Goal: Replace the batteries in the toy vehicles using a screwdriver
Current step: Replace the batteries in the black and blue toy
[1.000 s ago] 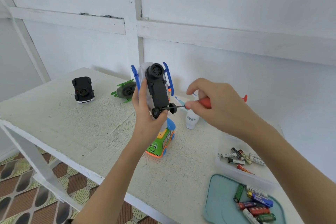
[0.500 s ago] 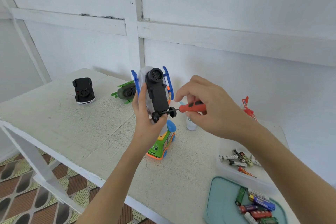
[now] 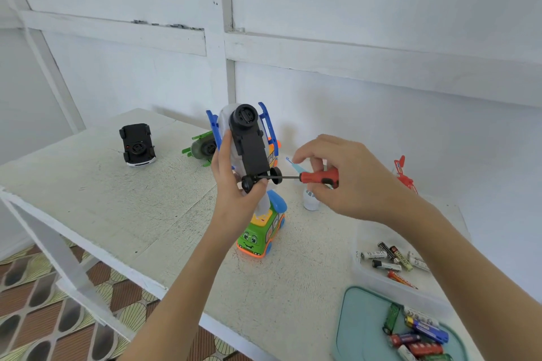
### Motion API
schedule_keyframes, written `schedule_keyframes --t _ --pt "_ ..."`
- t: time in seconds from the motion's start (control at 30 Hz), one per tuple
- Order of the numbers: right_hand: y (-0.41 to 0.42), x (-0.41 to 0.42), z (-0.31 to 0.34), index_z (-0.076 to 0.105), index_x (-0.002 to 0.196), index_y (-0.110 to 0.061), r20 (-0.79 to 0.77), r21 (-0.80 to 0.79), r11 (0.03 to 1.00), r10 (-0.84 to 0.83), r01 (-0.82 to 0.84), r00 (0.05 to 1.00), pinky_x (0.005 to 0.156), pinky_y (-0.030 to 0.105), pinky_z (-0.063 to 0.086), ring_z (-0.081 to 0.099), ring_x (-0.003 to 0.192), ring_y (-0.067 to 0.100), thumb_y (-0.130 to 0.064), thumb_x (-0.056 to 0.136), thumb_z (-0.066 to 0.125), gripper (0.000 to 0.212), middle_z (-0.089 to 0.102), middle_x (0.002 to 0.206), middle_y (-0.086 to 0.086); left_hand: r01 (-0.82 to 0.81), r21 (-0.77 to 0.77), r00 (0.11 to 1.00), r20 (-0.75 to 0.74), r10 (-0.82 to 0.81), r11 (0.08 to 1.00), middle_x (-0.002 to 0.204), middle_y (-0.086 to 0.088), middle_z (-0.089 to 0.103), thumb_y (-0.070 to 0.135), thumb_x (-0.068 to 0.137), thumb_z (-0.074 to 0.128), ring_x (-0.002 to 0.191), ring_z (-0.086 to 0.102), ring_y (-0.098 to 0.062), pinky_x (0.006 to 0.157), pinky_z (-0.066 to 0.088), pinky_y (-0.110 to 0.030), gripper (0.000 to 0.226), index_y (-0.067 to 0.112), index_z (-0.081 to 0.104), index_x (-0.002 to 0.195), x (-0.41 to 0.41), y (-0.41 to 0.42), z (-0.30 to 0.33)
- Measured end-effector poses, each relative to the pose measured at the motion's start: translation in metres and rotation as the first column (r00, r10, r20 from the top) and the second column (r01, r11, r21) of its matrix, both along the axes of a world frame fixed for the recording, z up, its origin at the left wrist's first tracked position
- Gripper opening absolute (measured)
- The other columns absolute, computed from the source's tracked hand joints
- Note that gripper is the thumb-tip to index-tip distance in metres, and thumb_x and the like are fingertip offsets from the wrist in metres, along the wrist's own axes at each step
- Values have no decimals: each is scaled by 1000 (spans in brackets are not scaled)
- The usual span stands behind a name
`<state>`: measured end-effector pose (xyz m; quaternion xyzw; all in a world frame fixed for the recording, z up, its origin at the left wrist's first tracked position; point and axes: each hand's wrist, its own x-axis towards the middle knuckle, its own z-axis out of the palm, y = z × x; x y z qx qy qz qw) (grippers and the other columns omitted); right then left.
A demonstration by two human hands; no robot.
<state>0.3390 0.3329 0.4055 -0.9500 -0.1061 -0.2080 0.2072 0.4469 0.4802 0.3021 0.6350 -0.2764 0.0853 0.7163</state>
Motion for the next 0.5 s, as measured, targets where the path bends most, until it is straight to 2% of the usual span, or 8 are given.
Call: schedule_keyframes --t 0.07,0.13,0.17,0.23,0.33,0.4,0.47,0.5 --pt "1 3 -3 63 92 -19 1 69 993 -93 92 996 51 29 39 55 50 11 -33 85 57 16 52 49 -3 3 8 1000 6 -3 1000 147 14 22 15 77 60 119 55 -31 80 49 -13 83 53 19 138 1 1 2" --pt "1 5 -5 61 84 -19 31 73 989 -132 129 991 49 29 32 46 41 14 -32 89 52 17 40 37 -5 7 6 1000 7 -7 1000 149 10 20 14 78 59 119 55 -32 79 48 -13 83 53 19 139 2 1 3" --pt "2 6 -4 61 83 -19 58 52 990 -136 133 989 50 28 31 40 40 12 -25 89 54 11 38 38 -6 2 11 1000 11 -3 1000 150 10 19 14 78 59 120 54 -32 79 48 -12 83 52 18 139 2 1 3" --pt "5 5 1 61 85 -20 74 62 994 -95 90 993 54 28 35 42 48 9 -17 82 64 4 42 48 -9 -11 33 1000 23 10 999 152 7 17 15 78 59 122 53 -32 80 48 -12 83 52 18 140 3 2 1" --pt "5 4 6 62 89 -22 92 38 999 -12 9 996 57 32 43 46 61 8 -10 70 70 24 46 67 -13 -7 55 1000 27 5 998 154 3 16 15 78 60 125 51 -33 81 48 -13 84 55 17 138 4 3 -1" --pt "7 5 7 62 93 -22 94 -3 1000 -27 27 995 58 34 45 46 59 7 -20 72 66 22 49 67 -13 -5 61 1000 27 3 998 154 2 16 15 78 60 126 50 -33 81 48 -13 84 55 18 138 4 2 -2" --pt "6 8 5 63 96 -22 54 -21 995 -100 102 993 57 31 44 44 50 6 -36 84 59 20 59 61 -8 1 71 999 33 -3 997 154 1 18 17 78 60 128 48 -34 81 49 -13 86 57 15 140 4 2 -3" --pt "6 9 4 64 97 -21 37 -32 992 -118 119 992 56 30 43 41 46 7 -38 88 54 22 63 61 -3 5 76 999 34 -8 997 154 1 19 18 79 60 128 47 -34 80 49 -14 86 57 14 141 4 1 -4"
